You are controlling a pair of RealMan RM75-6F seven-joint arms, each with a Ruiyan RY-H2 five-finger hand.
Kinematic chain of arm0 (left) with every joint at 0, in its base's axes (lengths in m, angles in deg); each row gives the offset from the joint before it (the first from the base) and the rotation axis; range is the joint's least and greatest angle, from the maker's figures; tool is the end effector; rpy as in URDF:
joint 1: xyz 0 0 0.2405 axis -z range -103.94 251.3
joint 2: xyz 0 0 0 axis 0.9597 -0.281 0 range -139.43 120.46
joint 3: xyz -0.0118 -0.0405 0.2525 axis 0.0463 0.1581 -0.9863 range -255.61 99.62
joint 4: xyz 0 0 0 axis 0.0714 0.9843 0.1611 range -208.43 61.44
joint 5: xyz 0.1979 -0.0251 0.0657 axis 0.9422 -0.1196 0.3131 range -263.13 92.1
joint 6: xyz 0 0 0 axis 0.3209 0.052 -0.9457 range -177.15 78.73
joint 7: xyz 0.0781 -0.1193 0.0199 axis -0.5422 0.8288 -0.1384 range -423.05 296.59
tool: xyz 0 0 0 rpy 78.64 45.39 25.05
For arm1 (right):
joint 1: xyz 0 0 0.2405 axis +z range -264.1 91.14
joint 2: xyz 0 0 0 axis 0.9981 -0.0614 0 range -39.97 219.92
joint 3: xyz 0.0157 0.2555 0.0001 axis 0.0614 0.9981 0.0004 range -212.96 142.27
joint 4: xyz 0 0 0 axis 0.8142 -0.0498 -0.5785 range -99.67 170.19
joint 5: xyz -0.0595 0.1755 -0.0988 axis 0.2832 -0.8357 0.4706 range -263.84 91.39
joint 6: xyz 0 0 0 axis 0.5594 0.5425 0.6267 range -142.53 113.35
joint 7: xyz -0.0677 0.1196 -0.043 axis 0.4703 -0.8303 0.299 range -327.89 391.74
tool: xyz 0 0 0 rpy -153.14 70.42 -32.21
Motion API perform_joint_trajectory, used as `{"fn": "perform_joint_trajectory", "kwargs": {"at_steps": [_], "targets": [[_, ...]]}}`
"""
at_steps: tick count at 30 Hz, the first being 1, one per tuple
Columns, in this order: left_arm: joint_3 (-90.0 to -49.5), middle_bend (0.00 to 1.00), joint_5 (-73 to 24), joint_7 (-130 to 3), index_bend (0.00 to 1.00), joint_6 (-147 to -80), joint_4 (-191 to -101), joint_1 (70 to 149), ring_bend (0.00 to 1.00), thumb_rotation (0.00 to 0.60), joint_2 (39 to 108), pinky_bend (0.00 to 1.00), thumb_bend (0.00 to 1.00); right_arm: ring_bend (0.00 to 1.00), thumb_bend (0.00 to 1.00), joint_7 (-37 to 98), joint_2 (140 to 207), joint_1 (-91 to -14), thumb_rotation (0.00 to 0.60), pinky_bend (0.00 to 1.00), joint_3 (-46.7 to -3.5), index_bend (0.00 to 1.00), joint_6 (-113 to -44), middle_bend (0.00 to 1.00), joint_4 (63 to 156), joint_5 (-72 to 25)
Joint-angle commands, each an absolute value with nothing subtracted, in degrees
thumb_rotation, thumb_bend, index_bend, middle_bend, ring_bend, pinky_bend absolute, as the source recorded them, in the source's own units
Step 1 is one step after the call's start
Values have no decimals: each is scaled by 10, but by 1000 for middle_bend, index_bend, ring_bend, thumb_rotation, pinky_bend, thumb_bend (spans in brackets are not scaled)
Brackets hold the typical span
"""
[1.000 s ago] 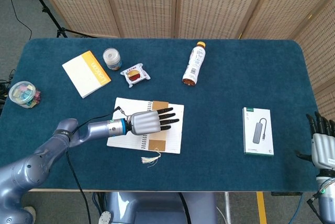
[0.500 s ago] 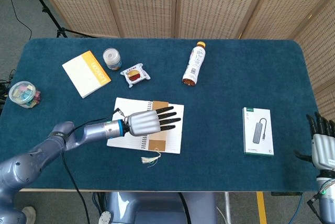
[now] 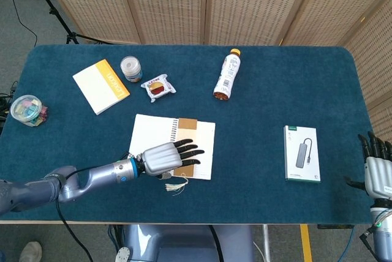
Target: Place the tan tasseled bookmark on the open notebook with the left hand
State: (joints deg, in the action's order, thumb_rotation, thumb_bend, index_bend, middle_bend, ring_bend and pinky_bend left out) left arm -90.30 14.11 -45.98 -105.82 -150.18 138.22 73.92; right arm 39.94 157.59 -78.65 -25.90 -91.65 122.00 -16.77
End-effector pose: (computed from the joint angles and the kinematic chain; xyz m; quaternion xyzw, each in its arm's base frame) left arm -0.0950 0.3271 -0.0274 -0.9095 -0.1895 -0.3477 0.1262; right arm -0.3500 -0.2185 0.1638 0.5399 -0.4061 0.3043 0.6716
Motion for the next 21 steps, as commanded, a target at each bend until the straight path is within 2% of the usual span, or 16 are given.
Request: {"fn": "perform_joint_trajectory", "kwargs": {"at_steps": [1, 14, 21], "targets": [[-907, 0, 106, -449, 165, -1014, -1573, 1370, 0, 600, 695, 61, 243, 0, 28, 399, 1576, -786, 600, 0, -259, 0, -916, 0, 1220, -168], [-919, 0, 115, -441, 165, -981, -1599, 1355, 12, 600, 683, 63, 244, 0, 28, 402, 1576, -786, 600, 0, -260, 0, -915, 0, 1220, -169], [-918, 0, 127, -485, 165, -975, -1587, 1346, 14, 600, 685, 63, 244, 0, 28, 400, 1575, -786, 600, 0, -259, 0, -915, 0, 1221, -171]]}}
